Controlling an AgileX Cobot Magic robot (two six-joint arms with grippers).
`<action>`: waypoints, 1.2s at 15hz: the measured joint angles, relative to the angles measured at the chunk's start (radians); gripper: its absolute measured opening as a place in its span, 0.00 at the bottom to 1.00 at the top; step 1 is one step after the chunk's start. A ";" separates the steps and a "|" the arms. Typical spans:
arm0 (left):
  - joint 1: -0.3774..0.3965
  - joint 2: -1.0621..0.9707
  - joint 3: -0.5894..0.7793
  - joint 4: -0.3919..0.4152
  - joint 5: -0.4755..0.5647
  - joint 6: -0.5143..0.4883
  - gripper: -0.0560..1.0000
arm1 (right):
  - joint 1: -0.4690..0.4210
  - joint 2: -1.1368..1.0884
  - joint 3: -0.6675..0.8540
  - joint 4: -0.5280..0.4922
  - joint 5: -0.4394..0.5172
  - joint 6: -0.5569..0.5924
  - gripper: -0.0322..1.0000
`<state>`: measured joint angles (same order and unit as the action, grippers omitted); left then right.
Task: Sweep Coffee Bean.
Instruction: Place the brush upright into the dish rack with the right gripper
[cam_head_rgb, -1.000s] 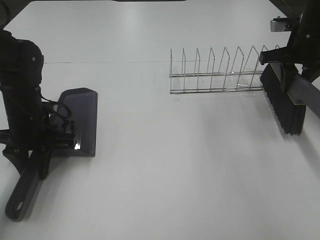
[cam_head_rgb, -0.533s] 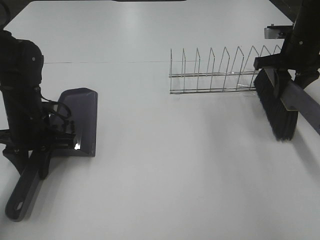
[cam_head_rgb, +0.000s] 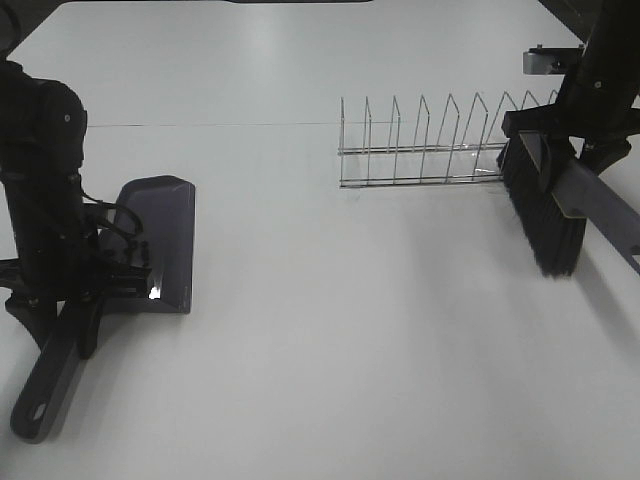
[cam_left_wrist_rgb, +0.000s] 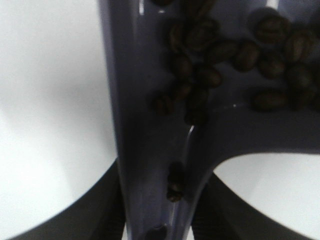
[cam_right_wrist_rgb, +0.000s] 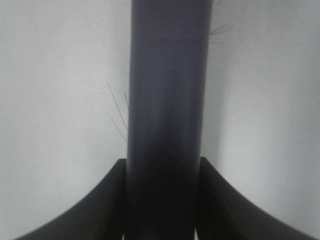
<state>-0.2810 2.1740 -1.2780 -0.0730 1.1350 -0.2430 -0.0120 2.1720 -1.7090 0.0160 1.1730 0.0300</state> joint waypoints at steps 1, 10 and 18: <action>0.000 0.000 0.000 0.000 0.000 0.000 0.36 | 0.000 0.000 0.000 0.004 -0.020 -0.003 0.33; 0.000 0.000 0.000 0.000 -0.001 0.000 0.36 | 0.000 0.120 -0.195 -0.008 0.016 -0.020 0.33; 0.000 0.000 0.000 -0.001 -0.001 0.000 0.36 | 0.000 0.275 -0.488 -0.027 0.070 -0.030 0.33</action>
<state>-0.2810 2.1740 -1.2780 -0.0740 1.1340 -0.2430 -0.0120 2.4470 -2.1970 -0.0110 1.2430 0.0000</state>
